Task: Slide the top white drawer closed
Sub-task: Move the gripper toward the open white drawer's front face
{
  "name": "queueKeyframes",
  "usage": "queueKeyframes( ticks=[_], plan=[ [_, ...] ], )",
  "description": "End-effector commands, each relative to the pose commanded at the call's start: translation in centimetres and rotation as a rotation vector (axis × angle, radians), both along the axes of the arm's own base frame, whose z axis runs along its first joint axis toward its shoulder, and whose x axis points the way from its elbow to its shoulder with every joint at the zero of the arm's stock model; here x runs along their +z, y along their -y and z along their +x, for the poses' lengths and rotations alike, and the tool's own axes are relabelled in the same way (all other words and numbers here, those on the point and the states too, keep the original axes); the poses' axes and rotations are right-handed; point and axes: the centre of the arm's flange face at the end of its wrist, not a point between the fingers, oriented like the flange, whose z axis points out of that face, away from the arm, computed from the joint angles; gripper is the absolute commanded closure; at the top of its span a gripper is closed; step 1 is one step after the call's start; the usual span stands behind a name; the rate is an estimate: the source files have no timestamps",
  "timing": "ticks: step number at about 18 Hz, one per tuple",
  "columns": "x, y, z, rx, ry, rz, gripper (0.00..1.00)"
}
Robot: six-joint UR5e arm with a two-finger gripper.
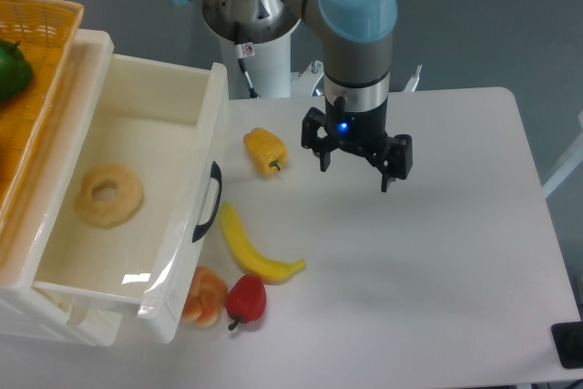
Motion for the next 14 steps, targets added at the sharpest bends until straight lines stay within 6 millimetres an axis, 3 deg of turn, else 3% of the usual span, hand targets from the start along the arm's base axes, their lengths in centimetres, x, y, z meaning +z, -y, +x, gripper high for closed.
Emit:
queueKeyframes(
  ticks=[2,7,11,14],
  plan=[
    [-1.4,-0.2,-0.9,0.007,-0.01,-0.04,0.0],
    [-2.4,-0.8,-1.2,0.011,-0.021,-0.066,0.0],
    [-3.5,-1.0,-1.6,0.211,0.009,-0.044,0.0],
    [-5.0,-1.3,-2.2,0.236,0.007,-0.042,0.0]
  ],
)
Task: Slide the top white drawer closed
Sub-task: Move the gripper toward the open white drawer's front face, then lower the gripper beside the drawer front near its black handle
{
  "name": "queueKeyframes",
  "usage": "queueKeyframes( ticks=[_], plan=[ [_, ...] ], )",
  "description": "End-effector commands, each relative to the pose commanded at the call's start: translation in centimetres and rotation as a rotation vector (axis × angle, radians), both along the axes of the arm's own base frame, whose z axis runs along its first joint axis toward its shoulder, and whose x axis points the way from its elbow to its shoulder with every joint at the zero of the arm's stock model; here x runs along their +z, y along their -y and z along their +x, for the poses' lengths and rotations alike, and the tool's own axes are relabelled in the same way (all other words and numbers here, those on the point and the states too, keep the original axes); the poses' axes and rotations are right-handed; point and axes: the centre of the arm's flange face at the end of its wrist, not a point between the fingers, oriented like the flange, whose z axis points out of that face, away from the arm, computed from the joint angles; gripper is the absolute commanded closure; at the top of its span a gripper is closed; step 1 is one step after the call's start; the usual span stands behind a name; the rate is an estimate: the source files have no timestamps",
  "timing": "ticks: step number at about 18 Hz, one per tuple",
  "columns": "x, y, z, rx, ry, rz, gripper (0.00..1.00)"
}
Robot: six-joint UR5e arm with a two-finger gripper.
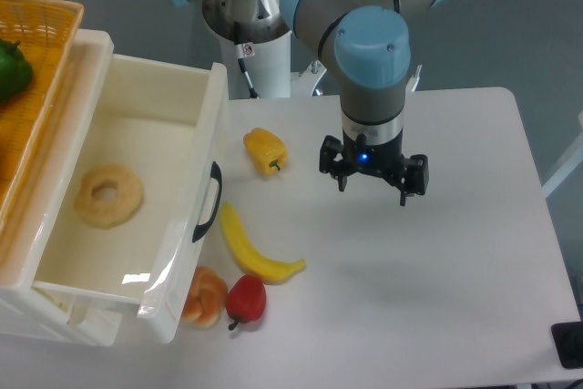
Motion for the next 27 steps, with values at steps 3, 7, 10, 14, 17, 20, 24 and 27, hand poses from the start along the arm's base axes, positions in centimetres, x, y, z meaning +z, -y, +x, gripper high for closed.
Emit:
queueKeyframes(
  ticks=[3,7,10,14,17,20,24,27],
  plan=[
    [-1.3,-0.2,0.4,0.057,0.025,-0.001,0.0],
    [-2.0,-0.9,1.4,0.061,0.037,-0.006,0.0],
    [-3.9,-2.9,3.3,0.035,0.063,-0.026,0.0],
    [-6.8,-5.7,5.4,0.005,0.105,-0.044,0.0],
    [-7.6,-7.2,6.4,0.043,0.208,0.052,0.0],
    [-7.5,-7.2,6.1,0.052,0.235,0.081,0.0],
    [-8.3,-7.1,5.9,0.061,0.262,0.084,0.0],
    [-8.6,-7.1,6.1,0.061,0.269,0.08,0.0]
  ],
)
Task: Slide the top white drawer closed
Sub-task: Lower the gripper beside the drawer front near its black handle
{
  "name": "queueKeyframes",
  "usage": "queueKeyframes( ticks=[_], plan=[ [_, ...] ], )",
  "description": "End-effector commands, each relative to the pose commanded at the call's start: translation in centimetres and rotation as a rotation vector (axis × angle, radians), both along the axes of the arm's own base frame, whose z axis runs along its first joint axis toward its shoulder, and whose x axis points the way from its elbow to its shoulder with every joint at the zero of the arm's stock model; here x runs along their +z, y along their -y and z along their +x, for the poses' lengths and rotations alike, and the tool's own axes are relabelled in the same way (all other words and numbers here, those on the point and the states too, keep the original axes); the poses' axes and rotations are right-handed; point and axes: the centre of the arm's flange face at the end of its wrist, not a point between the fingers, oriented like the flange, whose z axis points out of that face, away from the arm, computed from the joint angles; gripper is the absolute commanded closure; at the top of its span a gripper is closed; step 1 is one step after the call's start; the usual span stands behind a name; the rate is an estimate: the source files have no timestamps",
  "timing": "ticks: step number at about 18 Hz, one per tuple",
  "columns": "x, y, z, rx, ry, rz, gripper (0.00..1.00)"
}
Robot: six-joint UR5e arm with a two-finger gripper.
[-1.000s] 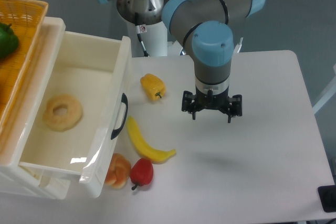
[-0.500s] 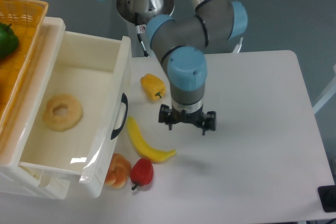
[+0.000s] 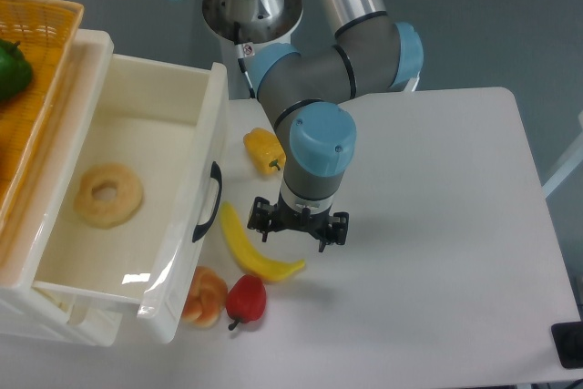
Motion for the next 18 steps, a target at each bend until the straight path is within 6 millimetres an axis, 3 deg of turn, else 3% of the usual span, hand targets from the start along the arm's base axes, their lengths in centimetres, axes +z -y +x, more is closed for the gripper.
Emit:
queueKeyframes(
  ticks=[18],
  plan=[
    [-0.2,-0.6,2.2,-0.003,0.079,-0.008,0.0]
  ],
)
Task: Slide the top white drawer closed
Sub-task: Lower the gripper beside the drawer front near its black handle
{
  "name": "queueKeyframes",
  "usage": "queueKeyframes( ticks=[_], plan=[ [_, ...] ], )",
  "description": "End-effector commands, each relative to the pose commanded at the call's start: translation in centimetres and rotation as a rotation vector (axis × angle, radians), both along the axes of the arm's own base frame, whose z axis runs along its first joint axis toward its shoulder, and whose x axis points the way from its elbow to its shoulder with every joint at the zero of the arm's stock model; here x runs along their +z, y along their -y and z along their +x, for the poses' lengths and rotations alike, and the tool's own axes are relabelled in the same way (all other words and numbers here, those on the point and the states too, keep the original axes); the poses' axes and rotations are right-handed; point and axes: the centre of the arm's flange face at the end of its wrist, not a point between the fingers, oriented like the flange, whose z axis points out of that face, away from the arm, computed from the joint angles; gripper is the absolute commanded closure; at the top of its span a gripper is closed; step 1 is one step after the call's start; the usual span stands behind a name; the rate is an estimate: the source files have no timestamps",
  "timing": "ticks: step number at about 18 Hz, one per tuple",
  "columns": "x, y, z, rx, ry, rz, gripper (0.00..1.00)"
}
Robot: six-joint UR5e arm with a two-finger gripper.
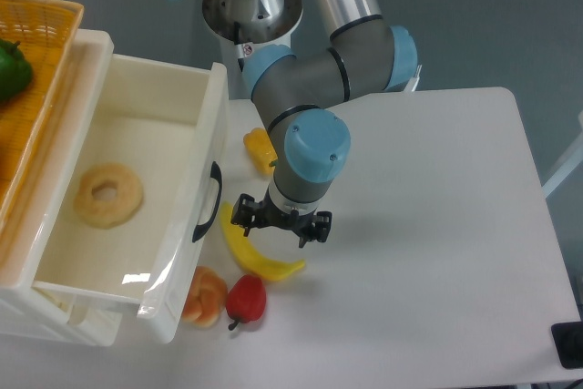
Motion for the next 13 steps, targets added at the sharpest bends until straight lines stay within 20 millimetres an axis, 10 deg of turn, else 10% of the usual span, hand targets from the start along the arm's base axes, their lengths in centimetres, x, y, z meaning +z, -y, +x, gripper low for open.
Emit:
queueKeyframes(
  ticks=[13],
  plan=[
    [0.4,-0.03,0.38,-0.002,0.008,0.005,0.0]
  ],
)
